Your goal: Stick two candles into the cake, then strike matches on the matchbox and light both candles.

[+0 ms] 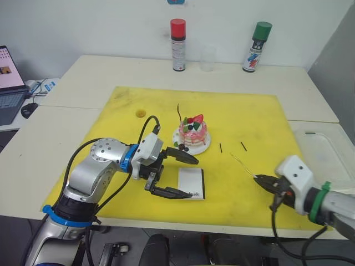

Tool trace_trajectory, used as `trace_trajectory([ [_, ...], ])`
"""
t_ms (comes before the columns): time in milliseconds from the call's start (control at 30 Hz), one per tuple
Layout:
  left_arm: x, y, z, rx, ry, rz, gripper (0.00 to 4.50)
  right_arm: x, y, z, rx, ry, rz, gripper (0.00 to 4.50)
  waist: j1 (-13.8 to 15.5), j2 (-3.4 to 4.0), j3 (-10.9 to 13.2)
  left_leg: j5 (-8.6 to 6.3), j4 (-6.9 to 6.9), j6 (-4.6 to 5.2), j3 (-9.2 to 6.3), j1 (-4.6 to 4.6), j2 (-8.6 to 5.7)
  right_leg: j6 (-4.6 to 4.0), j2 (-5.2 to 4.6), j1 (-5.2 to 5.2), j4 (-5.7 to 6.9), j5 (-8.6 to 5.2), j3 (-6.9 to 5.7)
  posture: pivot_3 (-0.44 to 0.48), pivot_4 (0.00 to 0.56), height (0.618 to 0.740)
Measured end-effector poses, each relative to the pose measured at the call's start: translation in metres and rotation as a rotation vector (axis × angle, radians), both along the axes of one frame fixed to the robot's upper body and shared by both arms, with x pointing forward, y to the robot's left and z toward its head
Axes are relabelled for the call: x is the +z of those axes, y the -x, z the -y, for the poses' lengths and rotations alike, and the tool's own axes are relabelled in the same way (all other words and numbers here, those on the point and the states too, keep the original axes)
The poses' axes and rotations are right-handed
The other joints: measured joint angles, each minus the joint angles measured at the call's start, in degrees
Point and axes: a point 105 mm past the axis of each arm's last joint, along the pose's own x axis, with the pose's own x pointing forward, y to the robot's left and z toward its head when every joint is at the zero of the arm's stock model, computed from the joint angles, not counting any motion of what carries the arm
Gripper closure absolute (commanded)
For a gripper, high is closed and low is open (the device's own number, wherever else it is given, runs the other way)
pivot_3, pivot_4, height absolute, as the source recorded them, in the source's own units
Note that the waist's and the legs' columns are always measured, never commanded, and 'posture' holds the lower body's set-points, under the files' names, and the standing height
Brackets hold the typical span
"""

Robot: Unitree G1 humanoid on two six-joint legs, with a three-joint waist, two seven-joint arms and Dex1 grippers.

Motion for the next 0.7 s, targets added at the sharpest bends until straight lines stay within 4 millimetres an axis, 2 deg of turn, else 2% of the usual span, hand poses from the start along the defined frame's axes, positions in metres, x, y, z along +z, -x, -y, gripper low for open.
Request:
trace_trajectory([
  [167, 0.004, 0.001, -0.001, -0.015, 0.021, -0.016, 0.00, -0.003, 0.018, 0.028, 0.069, 0.091, -0.025, 4.47, 0.0, -0.01, 0.0, 0.00, 0.00, 0.00, 0.00, 0.24, 0.01, 0.06, -0.01, 0.30, -0.07, -0.03, -0.01, 0.000, 0.150, 0.724],
  [267, 0.007, 0.004, 0.001, -0.032, 0.029, -0.021, 0.00, 0.000, 0.021, 0.051, 0.045, 0.130, -0.008, 4.47, 0.0, 0.01, 0.1, -0.01, 0.00, 0.00, 0.03, 0.63, 0.02, 0.14, -0.02, 0.74, -0.22, -0.03, 0.01, 0.000, 0.150, 0.724],
  [367, 0.010, 0.006, 0.006, -0.036, 0.044, -0.031, 0.00, -0.007, 0.026, 0.074, 0.004, 0.143, -0.014, 4.47, -0.1, 0.01, 0.1, 0.00, 0.02, 0.00, 0.04, 0.65, 0.02, 0.09, -0.02, 0.78, -0.24, -0.04, 0.04, 0.000, 0.150, 0.724],
  [567, 0.018, 0.006, 0.010, -0.056, 0.047, -0.018, 0.00, -0.013, 0.028, 0.081, 0.006, 0.131, -0.007, 4.47, -0.3, 0.09, 0.1, 0.01, 0.03, 0.00, 0.09, 0.69, 0.02, 0.24, -0.01, 0.78, -0.20, 0.05, 0.10, 0.000, 0.150, 0.724],
  [700, 0.020, 0.005, 0.011, -0.059, 0.043, -0.015, 0.00, -0.021, 0.031, 0.093, -0.015, 0.155, -0.034, 4.47, -0.1, 0.11, 0.1, 0.00, 0.03, 0.00, 0.09, 0.63, 0.00, 0.23, -0.02, 0.77, -0.27, 0.04, 0.09, 0.000, 0.150, 0.724],
])
